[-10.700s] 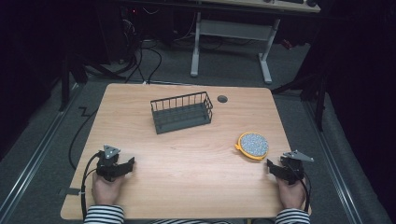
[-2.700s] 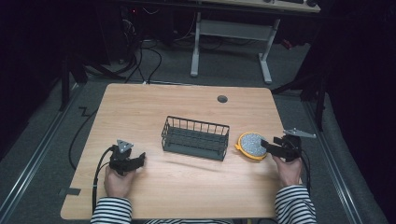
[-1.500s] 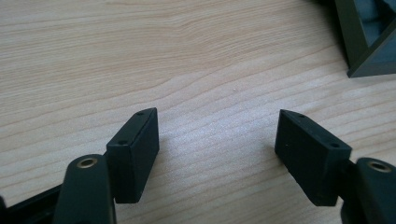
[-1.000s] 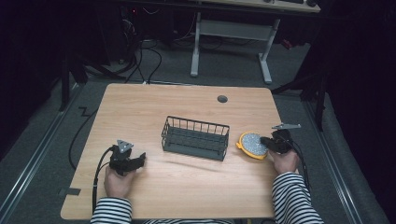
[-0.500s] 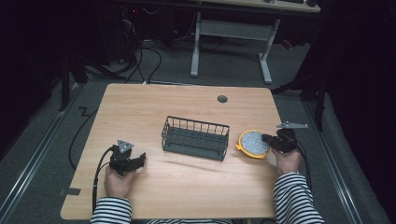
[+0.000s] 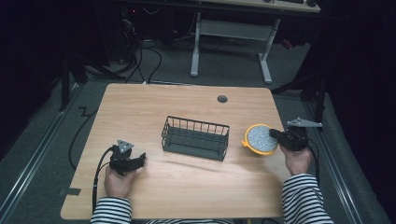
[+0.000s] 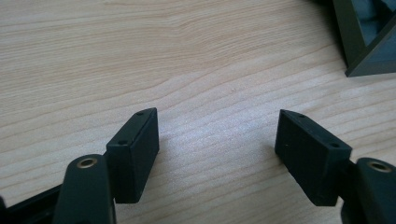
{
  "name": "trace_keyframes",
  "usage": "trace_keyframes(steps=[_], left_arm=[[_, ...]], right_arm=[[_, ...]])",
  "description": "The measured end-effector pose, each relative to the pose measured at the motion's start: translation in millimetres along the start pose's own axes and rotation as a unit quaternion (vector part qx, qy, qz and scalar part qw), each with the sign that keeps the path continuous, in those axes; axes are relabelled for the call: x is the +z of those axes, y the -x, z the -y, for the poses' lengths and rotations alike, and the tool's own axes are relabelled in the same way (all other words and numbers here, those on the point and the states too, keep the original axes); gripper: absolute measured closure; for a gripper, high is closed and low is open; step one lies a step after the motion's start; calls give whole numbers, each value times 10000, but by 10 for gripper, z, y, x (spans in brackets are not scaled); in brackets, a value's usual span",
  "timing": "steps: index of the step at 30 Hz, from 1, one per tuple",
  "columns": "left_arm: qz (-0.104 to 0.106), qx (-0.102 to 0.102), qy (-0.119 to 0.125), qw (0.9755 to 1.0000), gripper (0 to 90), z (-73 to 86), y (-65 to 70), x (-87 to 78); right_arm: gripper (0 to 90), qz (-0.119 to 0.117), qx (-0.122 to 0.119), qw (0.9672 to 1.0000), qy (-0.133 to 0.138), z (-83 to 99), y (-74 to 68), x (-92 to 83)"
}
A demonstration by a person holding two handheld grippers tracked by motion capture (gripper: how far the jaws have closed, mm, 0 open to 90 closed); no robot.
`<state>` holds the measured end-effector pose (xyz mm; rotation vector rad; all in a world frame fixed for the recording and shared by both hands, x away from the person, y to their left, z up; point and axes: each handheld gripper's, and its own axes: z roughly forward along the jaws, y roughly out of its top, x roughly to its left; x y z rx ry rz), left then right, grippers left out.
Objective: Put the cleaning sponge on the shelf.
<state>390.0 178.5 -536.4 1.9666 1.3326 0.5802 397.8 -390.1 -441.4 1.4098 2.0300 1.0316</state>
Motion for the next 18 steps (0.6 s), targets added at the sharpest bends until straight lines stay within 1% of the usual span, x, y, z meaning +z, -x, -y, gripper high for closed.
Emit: trace_keyframes(steps=[2, 3, 5, 10, 11, 12, 13, 18], left_arm=[[0, 0, 0, 10000, 308, 0, 0, 0], [0, 0, 0, 10000, 308, 0, 0, 0], [0, -2, 0, 10000, 309, 0, 0, 0], [1, -2, 0, 10000, 308, 0, 0, 0], [0, -1, -1, 10000, 308, 0, 0, 0], [0, -1, -1, 10000, 308, 0, 0, 0], [0, -2, 0, 10000, 308, 0, 0, 0], [0, 0, 0, 10000, 308, 0, 0, 0]], right_arm=[[875, -5, -32, 10000, 41, -28, -13, -22], [875, -51, -60, 9999, 126, -76, -32, -56], [876, -80, -46, 9998, 176, -106, -41, -75], [876, -47, -145, 9995, 262, -163, -94, -106], [876, -48, -197, 9993, 304, -203, -131, -124], [876, -48, -197, 9993, 304, -203, -131, -124], [875, -51, -271, 9990, 338, -252, -160, -138], [875, -61, -363, 9985, 416, -368, -222, -152]])
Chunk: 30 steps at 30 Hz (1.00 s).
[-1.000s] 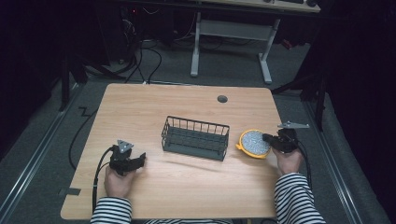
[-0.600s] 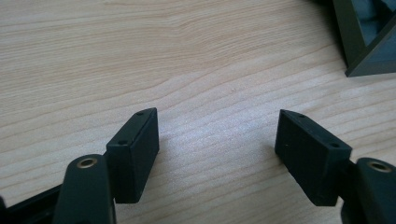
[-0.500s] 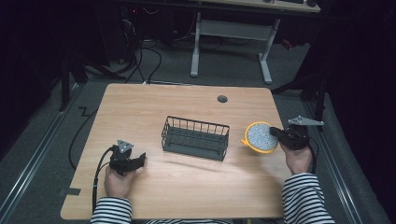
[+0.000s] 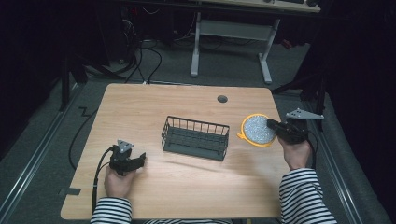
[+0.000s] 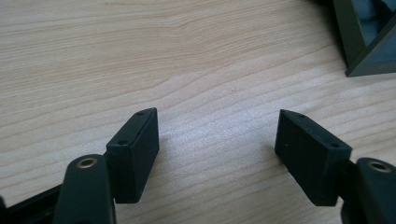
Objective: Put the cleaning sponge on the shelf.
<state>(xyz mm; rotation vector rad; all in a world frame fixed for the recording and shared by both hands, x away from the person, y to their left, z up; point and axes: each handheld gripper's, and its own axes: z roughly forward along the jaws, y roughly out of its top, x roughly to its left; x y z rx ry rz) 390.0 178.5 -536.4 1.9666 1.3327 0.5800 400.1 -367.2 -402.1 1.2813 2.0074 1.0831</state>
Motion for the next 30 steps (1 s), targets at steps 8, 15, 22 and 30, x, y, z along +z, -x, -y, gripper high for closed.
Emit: trace_keyframes(steps=[8, 15, 22, 30], left_arm=[[-2, -1, 1, 10000, 309, 0, 0, 0], [0, -3, 1, 10000, 309, 0, 0, 0], [2, -1, 3, 10000, 309, 0, 0, 0], [3, 0, 0, 10000, 308, 0, 0, 0]], right_arm=[[875, -96, -212, 9997, 40, -203, -156, 80], [875, -210, -321, 9992, 93, -345, -284, 167], [875, -276, -387, 9988, 128, -416, -376, 222], [874, -418, -481, 9978, 154, -501, -528, 346]])
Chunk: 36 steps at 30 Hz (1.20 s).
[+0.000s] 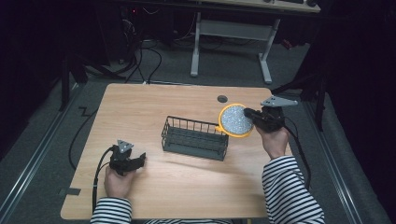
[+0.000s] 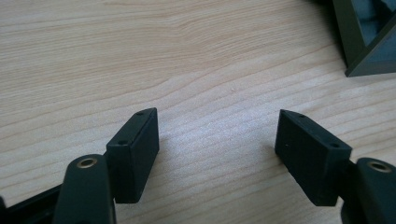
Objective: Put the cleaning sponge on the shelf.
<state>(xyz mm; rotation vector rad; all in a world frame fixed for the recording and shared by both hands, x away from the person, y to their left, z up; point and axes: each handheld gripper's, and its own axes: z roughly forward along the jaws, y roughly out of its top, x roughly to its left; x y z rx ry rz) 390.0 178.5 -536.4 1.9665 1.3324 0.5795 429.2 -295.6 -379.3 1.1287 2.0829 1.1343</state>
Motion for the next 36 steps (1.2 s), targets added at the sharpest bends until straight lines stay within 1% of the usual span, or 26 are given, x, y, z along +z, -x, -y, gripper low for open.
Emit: trace_keyframes(steps=[2, 8, 10, 12, 14, 17, 20, 21, 23, 25, 27, 31, 36], left_arm=[[1, 0, 0, 10000, 309, 0, 0, 0], [1, -1, 1, 10000, 308, 0, 0, 0], [1, -1, 0, 10000, 308, 0, 0, 0], [2, -2, 1, 10000, 309, 0, -1, 0], [2, -1, 0, 10000, 309, 0, -1, 0], [3, 1, 0, 10000, 309, 0, 0, 0], [4, 4, 1, 10000, 309, 0, 0, 0], [6, 4, 0, 10000, 309, 0, 0, 0], [8, 5, 1, 10000, 309, 0, 0, 0], [6, 3, 1, 10000, 310, 0, -1, 0], [5, 2, 1, 10000, 311, 0, -1, 0], [4, 2, 1, 10000, 311, 0, -1, 0], [8, -4, 3, 10000, 314, 0, -2, -1]], right_arm=[[874, -36, 16, 10000, 44, -10, -18, 36], [875, -137, -78, 9999, -16, -46, -113, 171], [874, -151, -76, 9999, -28, -56, -129, 189], [874, -192, -90, 9998, -29, -78, -162, 247], [874, -198, -78, 9998, -50, -85, -172, 264], [874, -216, -99, 9997, -82, -110, -206, 335], [874, -213, -130, 9996, -104, -120, -227, 369], [874, -211, -174, 9996, -118, -128, -251, 405], [873, -237, -177, 9995, -106, -128, -271, 439], [873, -290, -123, 9994, -110, -116, -289, 470], [872, -307, -157, 9993, -144, -96, -318, 509], [871, -334, -158, 9992, -145, -79, -357, 547], [870, -369, -140, 9991, -124, -75, -365, 561]])
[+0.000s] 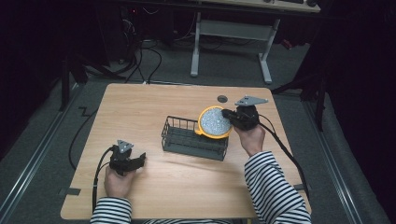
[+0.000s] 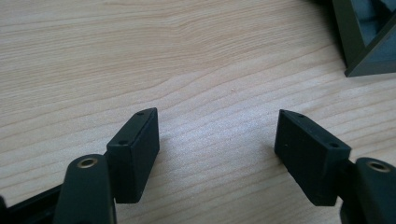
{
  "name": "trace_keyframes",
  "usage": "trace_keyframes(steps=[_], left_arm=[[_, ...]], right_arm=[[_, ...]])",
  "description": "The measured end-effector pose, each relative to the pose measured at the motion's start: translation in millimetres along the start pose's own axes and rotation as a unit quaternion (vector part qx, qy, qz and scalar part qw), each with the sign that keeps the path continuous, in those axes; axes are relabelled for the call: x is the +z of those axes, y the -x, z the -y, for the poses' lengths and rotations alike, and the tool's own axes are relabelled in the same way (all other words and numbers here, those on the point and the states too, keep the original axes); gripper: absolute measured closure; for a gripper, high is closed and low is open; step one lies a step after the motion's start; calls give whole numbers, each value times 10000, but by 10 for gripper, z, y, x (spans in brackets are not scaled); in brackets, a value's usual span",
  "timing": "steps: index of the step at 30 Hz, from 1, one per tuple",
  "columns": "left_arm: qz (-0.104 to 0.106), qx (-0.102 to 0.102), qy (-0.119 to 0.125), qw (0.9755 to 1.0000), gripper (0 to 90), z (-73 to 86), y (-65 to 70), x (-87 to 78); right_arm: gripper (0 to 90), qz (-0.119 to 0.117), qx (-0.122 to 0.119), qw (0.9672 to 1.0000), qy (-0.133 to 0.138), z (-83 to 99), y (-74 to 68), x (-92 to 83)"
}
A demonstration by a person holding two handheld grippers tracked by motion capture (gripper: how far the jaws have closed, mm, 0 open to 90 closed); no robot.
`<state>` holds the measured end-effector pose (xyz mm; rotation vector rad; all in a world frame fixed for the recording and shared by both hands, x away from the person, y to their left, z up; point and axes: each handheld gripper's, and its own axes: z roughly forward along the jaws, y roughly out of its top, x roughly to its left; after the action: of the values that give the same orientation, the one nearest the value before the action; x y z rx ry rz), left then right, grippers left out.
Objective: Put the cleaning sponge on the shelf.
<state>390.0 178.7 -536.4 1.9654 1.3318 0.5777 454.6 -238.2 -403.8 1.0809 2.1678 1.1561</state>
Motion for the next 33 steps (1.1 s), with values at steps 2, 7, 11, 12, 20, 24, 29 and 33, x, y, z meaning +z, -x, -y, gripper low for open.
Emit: trace_keyframes(steps=[2, 7, 11, 12, 20, 24, 29, 33], left_arm=[[-1, -4, 2, 10000, 315, 0, 0, 0], [1, -3, 2, 10000, 315, 0, -1, 0], [0, -5, 2, 10000, 316, 0, -1, 0], [0, -5, 2, 10000, 316, 0, -1, 0], [4, -8, 3, 10000, 316, 0, -1, 0], [1, -6, 3, 10000, 316, 0, -1, 0], [-12, 2, 2, 10000, 315, 0, 1, 1], [-13, 3, 1, 10000, 315, 0, 2, 0]], right_arm=[[868, -14, 0, 10000, -10, 7, -10, 11], [869, -57, -56, 10000, -3, 18, -41, 20], [869, -90, -130, 9999, 4, 31, -71, 40], [869, -97, -151, 9998, -5, 34, -78, 44], [865, -207, -213, 9996, -6, 54, -119, 34], [865, -237, -245, 9994, -4, 58, -127, 25], [866, -256, -319, 9992, -19, 73, -151, 13], [867, -327, -347, 9988, -60, 87, -174, 22]])
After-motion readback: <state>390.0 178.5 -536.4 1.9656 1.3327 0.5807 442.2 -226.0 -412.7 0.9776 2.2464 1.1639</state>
